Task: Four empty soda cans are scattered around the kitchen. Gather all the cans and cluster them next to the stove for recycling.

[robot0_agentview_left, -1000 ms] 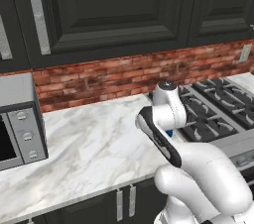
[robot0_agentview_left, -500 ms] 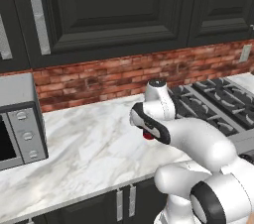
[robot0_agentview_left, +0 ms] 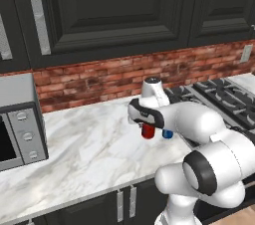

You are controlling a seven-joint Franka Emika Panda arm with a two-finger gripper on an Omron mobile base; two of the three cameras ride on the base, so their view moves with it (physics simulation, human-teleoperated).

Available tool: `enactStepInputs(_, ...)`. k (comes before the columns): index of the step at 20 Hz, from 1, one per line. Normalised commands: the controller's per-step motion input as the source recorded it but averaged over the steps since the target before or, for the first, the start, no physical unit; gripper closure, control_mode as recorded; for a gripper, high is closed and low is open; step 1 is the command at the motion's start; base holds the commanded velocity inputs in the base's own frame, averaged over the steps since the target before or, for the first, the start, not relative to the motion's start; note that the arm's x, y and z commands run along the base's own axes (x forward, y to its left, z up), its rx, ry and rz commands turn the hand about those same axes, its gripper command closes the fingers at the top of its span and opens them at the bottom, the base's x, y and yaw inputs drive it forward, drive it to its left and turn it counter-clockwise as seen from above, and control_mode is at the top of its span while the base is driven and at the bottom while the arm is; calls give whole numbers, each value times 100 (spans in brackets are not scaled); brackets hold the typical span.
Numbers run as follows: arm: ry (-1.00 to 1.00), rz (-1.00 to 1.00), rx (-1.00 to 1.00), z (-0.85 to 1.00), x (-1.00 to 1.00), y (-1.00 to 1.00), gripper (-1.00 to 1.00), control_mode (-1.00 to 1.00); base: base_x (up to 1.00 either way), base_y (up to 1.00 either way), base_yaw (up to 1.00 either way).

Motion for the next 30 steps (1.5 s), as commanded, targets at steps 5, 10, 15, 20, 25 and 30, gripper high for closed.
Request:
enactStepInputs(5,1,-1,0,-27,10,0,100,-100,0,0,0)
enactStepInputs(10,0,0,0,-21,7,0,100,-100,0,0,0)
enactStepInputs(15,0,0,0,-12,5,0,100,-100,0,0,0)
enactStepInputs(20,0,0,0,-9,5,0,100,-100,0,0,0)
enactStepInputs(25,0,0,0,-4,0,0,100,-100,0,0,0)
enactStepInputs(30,-1,0,0,-2,0,-12,100,-100,0,0,0)
